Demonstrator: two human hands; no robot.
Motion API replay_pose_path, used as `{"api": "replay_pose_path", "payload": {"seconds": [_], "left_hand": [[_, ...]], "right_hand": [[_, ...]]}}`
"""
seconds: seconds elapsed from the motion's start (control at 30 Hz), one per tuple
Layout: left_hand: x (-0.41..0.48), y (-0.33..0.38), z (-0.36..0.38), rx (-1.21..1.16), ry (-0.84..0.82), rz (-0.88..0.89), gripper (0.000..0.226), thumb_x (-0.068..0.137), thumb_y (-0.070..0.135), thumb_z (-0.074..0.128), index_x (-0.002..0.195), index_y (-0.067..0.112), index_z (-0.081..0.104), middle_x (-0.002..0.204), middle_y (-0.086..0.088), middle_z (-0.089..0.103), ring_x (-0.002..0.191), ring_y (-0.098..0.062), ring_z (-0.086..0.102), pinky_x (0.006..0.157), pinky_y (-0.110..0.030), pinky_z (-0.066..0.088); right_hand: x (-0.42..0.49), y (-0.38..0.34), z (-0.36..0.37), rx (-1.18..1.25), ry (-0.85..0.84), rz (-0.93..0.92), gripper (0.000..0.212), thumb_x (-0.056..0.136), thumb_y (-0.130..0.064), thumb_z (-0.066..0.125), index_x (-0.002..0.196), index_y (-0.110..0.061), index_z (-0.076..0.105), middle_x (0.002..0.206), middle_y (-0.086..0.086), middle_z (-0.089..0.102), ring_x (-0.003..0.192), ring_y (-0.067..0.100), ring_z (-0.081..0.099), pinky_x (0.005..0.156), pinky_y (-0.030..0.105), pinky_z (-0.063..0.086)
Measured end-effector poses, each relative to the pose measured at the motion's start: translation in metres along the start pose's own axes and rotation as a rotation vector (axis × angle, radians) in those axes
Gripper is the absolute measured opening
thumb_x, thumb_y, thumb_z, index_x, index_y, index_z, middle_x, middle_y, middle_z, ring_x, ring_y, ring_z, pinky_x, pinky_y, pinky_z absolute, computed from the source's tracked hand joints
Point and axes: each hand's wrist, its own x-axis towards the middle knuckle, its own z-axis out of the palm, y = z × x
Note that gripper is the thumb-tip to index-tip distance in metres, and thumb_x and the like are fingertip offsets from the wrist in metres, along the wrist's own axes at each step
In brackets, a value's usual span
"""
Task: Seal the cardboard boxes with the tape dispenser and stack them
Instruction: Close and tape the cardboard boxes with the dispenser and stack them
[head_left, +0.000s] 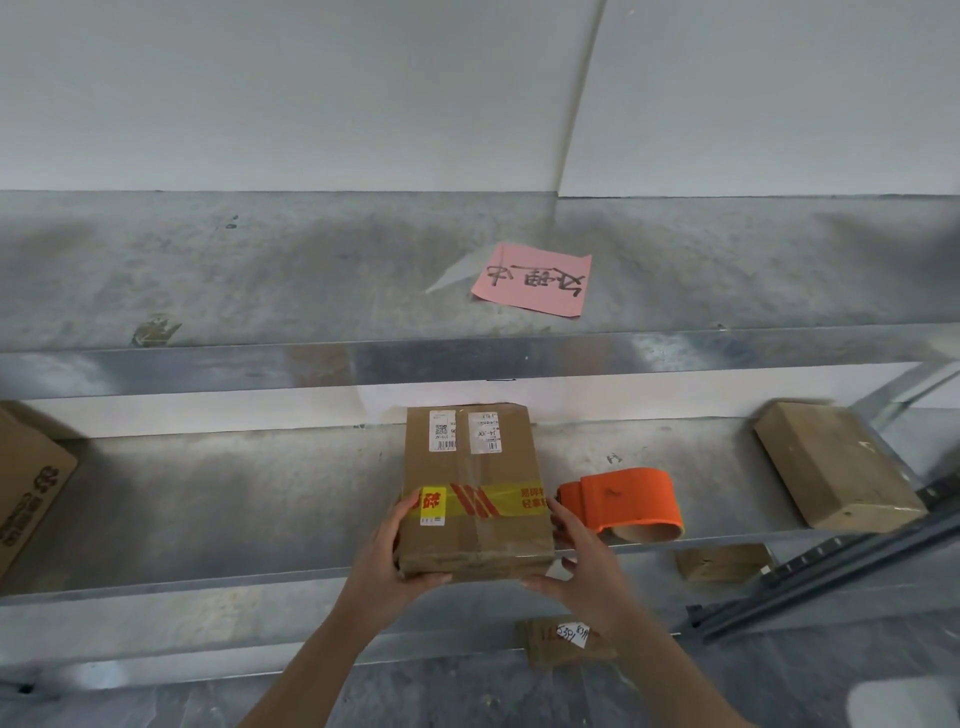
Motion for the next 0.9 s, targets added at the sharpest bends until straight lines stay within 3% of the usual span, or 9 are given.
{"api": "replay_pose_path", "payload": {"seconds": [0.13,0.37,0.47,0.6,0.73,0.9], "left_hand": [[-0.025,0.004,0.002,-0.035,0.005,-0.028,0.106,0.059,0.039,0.09,0.144,0.042,0.027,0.124,0.032,0.051,0.117,-0.002,0.053,0.091,-0.027,0.054],[-0.075,0.024,-0.004,-0.07,0.06,-0.03,0.106,0.052,0.035,0.092,0.137,0.049,0.031,0.117,0.035,0.055,0.11,0.002,0.057,0.083,-0.02,0.055],[-0.082,0.042,-0.003,-0.057,0.013,0.011,0.105,0.053,0.036,0.093,0.137,0.05,0.032,0.118,0.031,0.057,0.112,-0.001,0.058,0.083,-0.021,0.055],[-0.082,0.072,0.008,-0.044,-0.036,0.092,0.106,0.055,0.034,0.092,0.14,0.051,0.031,0.129,0.022,0.054,0.117,-0.001,0.054,0.088,-0.018,0.052],[-0.071,0.1,0.022,-0.024,-0.062,0.136,0.107,0.057,0.035,0.091,0.137,0.06,0.025,0.131,0.025,0.048,0.119,0.003,0.05,0.091,-0.019,0.049],[-0.049,0.127,0.054,-0.059,-0.117,0.17,0.107,0.055,0.027,0.092,0.135,0.06,0.028,0.13,0.021,0.051,0.118,0.001,0.053,0.092,-0.023,0.05]], "right_hand": [[-0.02,-0.002,-0.001,0.01,-0.011,-0.045,0.117,0.041,-0.083,0.073,0.141,-0.062,0.016,0.142,-0.024,0.044,0.131,0.003,0.042,0.107,0.042,0.043],[-0.073,-0.009,-0.021,-0.157,0.033,-0.211,0.116,0.052,-0.073,0.079,0.143,-0.055,0.009,0.145,-0.043,0.012,0.142,-0.002,0.02,0.117,0.034,0.027],[-0.089,-0.009,-0.035,-0.31,0.055,-0.252,0.115,0.056,-0.085,0.067,0.147,-0.053,0.004,0.151,-0.036,-0.003,0.148,0.002,-0.001,0.12,0.039,0.017],[-0.106,-0.007,-0.061,-0.591,0.124,-0.267,0.112,0.06,-0.095,0.049,0.147,-0.051,-0.005,0.159,-0.021,-0.014,0.145,0.006,-0.024,0.12,0.041,-0.009],[-0.123,-0.006,-0.1,-0.673,0.166,-0.236,0.113,0.053,-0.098,0.028,0.147,-0.05,-0.012,0.159,-0.017,-0.02,0.143,0.008,-0.03,0.12,0.046,-0.012],[-0.146,0.004,-0.157,-0.76,0.248,-0.206,0.104,0.067,-0.088,0.045,0.146,-0.051,-0.011,0.157,-0.016,-0.021,0.144,0.012,-0.028,0.114,0.041,-0.021]]}}
